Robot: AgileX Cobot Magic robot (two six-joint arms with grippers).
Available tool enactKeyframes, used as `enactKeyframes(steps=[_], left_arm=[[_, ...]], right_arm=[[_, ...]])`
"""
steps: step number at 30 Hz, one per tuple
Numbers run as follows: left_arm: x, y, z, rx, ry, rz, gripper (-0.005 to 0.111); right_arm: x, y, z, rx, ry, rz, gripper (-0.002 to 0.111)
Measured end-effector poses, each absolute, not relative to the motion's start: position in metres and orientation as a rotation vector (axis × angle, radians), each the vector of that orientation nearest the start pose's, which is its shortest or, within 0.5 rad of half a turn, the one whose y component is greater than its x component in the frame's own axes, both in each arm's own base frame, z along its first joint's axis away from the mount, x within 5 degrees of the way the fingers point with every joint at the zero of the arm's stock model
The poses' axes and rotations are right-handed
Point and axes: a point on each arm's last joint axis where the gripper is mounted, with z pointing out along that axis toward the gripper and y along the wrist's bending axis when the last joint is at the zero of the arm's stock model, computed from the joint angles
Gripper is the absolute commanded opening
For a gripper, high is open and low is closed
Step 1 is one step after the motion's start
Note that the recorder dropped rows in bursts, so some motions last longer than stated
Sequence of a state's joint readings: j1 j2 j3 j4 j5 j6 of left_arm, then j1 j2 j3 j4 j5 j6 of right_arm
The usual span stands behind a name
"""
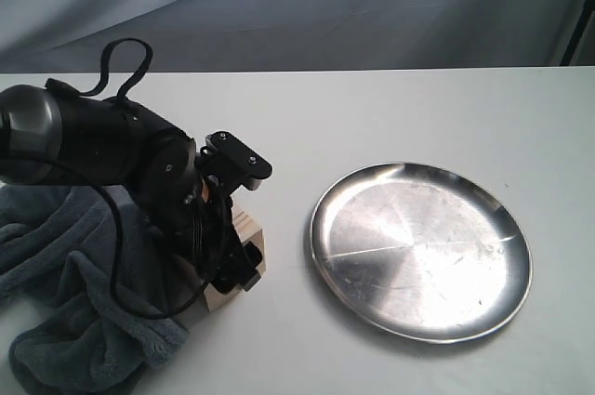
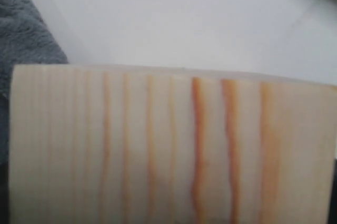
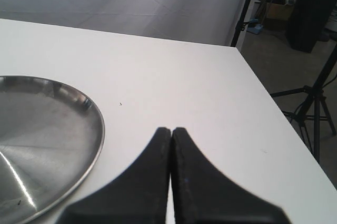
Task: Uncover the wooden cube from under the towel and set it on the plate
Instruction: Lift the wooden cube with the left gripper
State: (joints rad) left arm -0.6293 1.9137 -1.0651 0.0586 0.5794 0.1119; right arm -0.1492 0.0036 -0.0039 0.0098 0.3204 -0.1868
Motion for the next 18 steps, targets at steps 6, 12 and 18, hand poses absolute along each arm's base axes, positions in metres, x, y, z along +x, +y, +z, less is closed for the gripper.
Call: enactKeyframes(steps=[6,12,18], left_arm=[[0.289,-0.207,0.137,1.110,2.678,-0.035,0.033],[0.290,-0.207,0.143,1.124,2.723,-0.013,0.032],[0.295,-0.210,0.160,1.137,2.782,0.012,0.024]], right_arm=[[0.054,-0.008,0.185,-0.028,1.809,-0.230,0.000],[0.054,-0.008,0.185,-0.028,1.809,-0.230,0.000],[0.054,-0.008,0.185,-0.028,1.809,-0.230,0.000]])
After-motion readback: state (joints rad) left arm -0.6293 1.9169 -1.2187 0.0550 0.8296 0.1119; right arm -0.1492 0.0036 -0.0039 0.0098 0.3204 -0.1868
